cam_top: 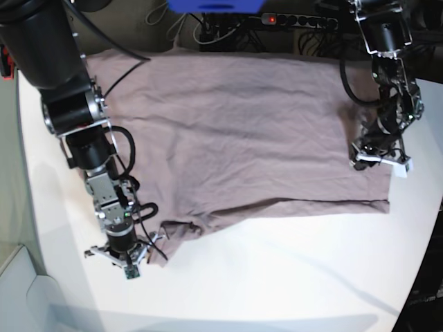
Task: Layout the t-shirt on the table in an organized manner, then fold the t-shirt properly
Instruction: 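Move both grippers inward onto the shirt body and grasp the fabric, then pull the grasped fabric apart with both grippers toward the shirt sides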
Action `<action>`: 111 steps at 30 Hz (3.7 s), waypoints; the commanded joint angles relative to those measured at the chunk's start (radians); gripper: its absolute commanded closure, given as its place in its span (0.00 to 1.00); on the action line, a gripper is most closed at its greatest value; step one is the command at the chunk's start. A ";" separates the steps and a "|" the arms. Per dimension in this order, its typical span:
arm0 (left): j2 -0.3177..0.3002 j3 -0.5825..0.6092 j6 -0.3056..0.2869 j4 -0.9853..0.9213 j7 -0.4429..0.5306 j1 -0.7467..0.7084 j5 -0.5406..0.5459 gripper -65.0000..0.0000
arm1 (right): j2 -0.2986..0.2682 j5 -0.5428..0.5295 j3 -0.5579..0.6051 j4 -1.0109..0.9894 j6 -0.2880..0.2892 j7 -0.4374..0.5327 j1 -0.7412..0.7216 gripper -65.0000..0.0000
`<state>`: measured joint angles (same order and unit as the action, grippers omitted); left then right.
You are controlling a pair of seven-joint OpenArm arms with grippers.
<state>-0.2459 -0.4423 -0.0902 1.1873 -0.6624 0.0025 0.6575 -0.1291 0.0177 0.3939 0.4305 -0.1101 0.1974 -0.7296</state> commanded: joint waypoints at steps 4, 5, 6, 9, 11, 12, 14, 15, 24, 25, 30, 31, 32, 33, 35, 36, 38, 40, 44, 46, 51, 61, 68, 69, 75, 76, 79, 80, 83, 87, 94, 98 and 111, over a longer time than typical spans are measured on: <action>-0.002 0.003 0.071 0.059 -0.116 -0.032 -0.074 0.71 | 0.010 -0.002 0.001 0.021 0.108 0.032 -0.002 1.00; -0.002 0.003 0.070 0.084 -0.118 -0.032 -0.074 0.71 | 0.009 -0.002 -0.008 0.037 0.125 0.032 0.014 1.00; -0.002 0.003 0.070 0.111 -0.118 -0.032 -0.074 0.71 | 0.009 -0.002 -0.022 0.060 0.128 0.032 0.032 1.00; 0.001 0.003 0.070 0.213 -0.119 -0.032 -0.072 0.71 | -0.017 -0.002 -0.059 0.161 0.129 0.023 0.110 1.00; 0.004 0.007 0.070 0.289 -0.119 -0.032 -0.072 0.71 | -0.025 -0.002 -0.066 0.244 0.129 -0.028 0.155 1.00; 0.004 0.009 0.070 0.319 -0.119 -0.031 -0.072 0.71 | -0.027 -0.002 -0.066 0.276 0.129 -0.054 0.169 1.00; 0.010 0.009 0.070 0.375 -0.118 -0.025 -0.072 0.71 | -0.027 -0.002 -0.066 0.344 0.131 -0.109 0.195 1.00; 0.020 0.010 0.070 0.398 -0.116 -0.017 -0.072 0.71 | -0.028 -0.002 -0.066 0.379 0.131 -0.132 0.210 1.00; 0.003 0.340 0.070 0.214 -0.113 0.232 -0.327 0.76 | -0.056 -0.002 -0.068 0.859 0.131 -0.370 0.446 1.00; 0.003 0.382 0.070 0.177 -0.112 0.258 -0.356 0.81 | -0.056 -0.002 -0.068 0.897 0.131 -0.393 0.473 1.00; -0.002 0.518 0.068 0.108 -0.115 0.321 -0.457 0.98 | -0.056 -0.002 -0.068 1.080 0.131 -0.491 0.589 1.00; -0.014 0.549 0.066 0.107 -0.112 0.327 -0.479 1.00 | -0.056 -0.002 -0.068 1.102 0.131 -0.502 0.609 1.00; -0.023 0.589 0.051 0.107 -0.112 0.331 -0.496 1.00 | -0.056 -0.002 -0.069 1.122 0.131 -0.510 0.629 1.00; -0.028 0.623 0.027 0.110 -0.112 0.337 -0.508 0.99 | -0.053 -0.002 -0.069 1.134 0.131 -0.514 0.647 1.00; -0.040 0.687 -0.044 0.107 -0.118 0.345 -0.535 0.99 | -0.050 -0.002 -0.069 1.155 0.131 -0.517 0.686 1.00; -0.039 0.709 -0.079 0.105 -0.118 0.351 -0.551 0.99 | -0.048 -0.002 -0.069 1.158 0.131 -0.517 0.703 1.00; -0.036 0.745 -0.148 0.102 -0.113 0.354 -0.582 0.99 | -0.045 -0.002 -0.065 1.158 0.131 -0.516 0.730 1.00; -0.031 0.775 -0.201 0.102 -0.115 0.357 -0.615 0.99 | -0.024 -0.002 -0.062 1.158 0.131 -0.516 0.752 1.00; 0.009 0.813 -0.225 0.102 -0.109 0.360 -0.695 0.99 | -0.011 -0.002 -0.062 1.158 0.131 -0.516 0.792 1.00; 0.036 0.814 -0.228 0.093 -0.109 0.362 -0.743 0.99 | -0.008 -0.002 -0.060 1.158 0.132 -0.516 0.806 1.00; 0.101 0.819 -0.234 -0.036 -0.064 0.397 -0.825 0.99 | -0.002 -0.002 -0.060 1.158 0.132 -0.516 0.847 1.00; 0.104 0.816 -0.234 -0.234 0.028 0.482 -0.873 0.99 | -0.042 -0.002 -0.068 1.154 0.132 -0.513 0.904 1.00; 0.069 0.817 -0.234 -0.289 0.086 0.505 -0.875 0.99 | -0.065 -0.002 -0.134 1.126 0.132 -0.514 0.902 1.00; 0.056 0.819 -0.234 -0.289 0.092 0.505 -0.875 0.99 | -0.065 -0.002 -0.143 1.112 0.132 -0.514 0.898 1.00; 0.013 0.814 -0.234 -0.287 0.095 0.505 -0.875 0.99 | -0.063 -0.003 -0.163 0.986 0.132 -0.508 0.867 1.00; 0.007 0.813 -0.234 -0.287 0.095 0.505 -0.875 0.99 | -0.063 -0.003 -0.163 0.973 0.132 -0.507 0.865 1.00; -0.014 0.811 -0.234 -0.287 0.095 0.505 -0.875 0.99 | -0.063 -0.003 -0.163 0.937 0.132 -0.464 0.856 1.00; -0.019 0.811 -0.234 -0.287 0.095 0.505 -0.875 0.99 | -0.063 -0.003 -0.163 0.927 0.132 -0.456 0.853 1.00; -0.046 0.811 -0.234 -0.287 0.097 0.502 -0.873 0.99 | -0.063 -0.003 -0.164 0.896 0.132 -0.448 0.838 1.00; -0.088 0.811 -0.234 -0.289 0.097 0.500 -0.868 1.00 | -0.067 -0.003 -0.191 0.842 0.132 -0.447 0.815 1.00; -0.128 0.810 -0.233 -0.289 0.097 0.502 -0.865 1.00 | -0.068 -0.003 -0.270 0.724 0.132 -0.441 0.767 1.00; -0.134 0.810 -0.233 -0.289 0.097 0.500 -0.865 1.00 | -0.074 -0.003 -0.321 0.675 0.132 -0.376 0.761 1.00; -0.155 0.664 -0.224 -0.398 0.272 0.511 -0.873 1.00 | -0.128 -0.003 -0.332 0.660 0.195 -0.367 0.773 1.00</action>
<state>-0.3950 0.2226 -0.3218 0.7753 -0.3950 0.4828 -0.2157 -0.2470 -0.0082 0.0635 1.1236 0.0734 0.0177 0.0135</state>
